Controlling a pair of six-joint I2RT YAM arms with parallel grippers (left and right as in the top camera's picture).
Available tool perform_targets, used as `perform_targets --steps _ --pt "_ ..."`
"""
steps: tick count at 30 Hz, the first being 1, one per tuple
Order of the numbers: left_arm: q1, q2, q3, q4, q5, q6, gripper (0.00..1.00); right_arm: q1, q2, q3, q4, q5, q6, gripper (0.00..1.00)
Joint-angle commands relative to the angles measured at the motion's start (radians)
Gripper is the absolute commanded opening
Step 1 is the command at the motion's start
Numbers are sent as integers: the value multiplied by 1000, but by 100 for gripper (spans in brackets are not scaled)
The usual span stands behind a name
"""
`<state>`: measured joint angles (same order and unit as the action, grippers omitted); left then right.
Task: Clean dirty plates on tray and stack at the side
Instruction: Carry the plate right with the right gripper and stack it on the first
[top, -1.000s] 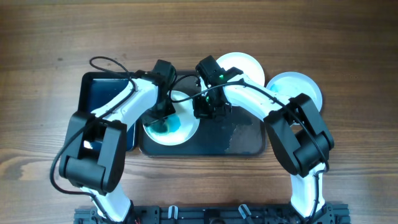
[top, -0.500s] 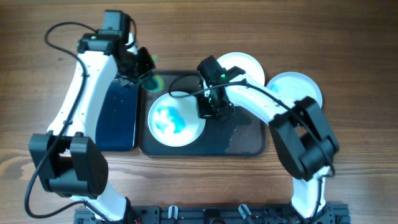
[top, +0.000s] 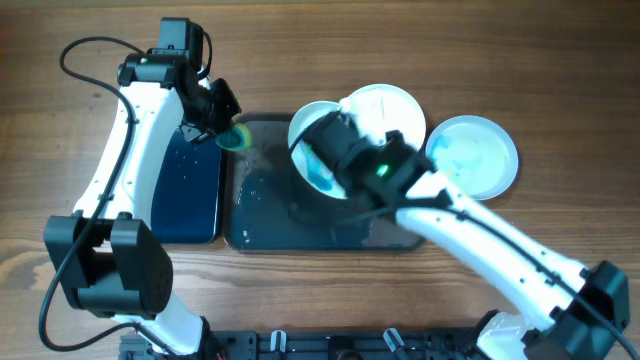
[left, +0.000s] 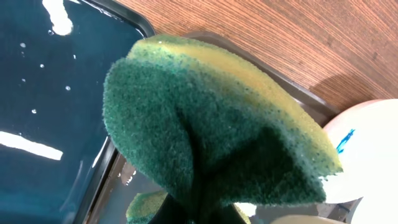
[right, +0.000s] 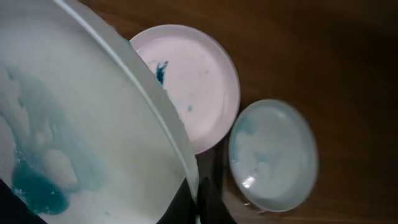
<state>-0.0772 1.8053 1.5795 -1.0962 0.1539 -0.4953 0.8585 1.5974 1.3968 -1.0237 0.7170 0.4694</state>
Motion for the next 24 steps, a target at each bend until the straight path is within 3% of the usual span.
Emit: perform_targets --steps 1,7,12,15,19,24 --pt "2 -5 8 -2 -18 -10 4 108 -14 2 -29 350 6 4" --pt "2 -6 8 -22 -18 -10 4 271 -14 2 -43 676 11 4" --pt "2 -5 8 -28 -18 -10 4 308 -14 2 -44 715 5 4" --pt "1 -5 7 -44 -18 -10 4 293 -14 2 -56 459 16 4" --pt "1 -5 1 -50 -18 -10 4 157 -18 2 -58 -50 214 4" --pt "1 -5 1 -53 -18 -10 4 -204 -76 20 -43 -562 63 4"
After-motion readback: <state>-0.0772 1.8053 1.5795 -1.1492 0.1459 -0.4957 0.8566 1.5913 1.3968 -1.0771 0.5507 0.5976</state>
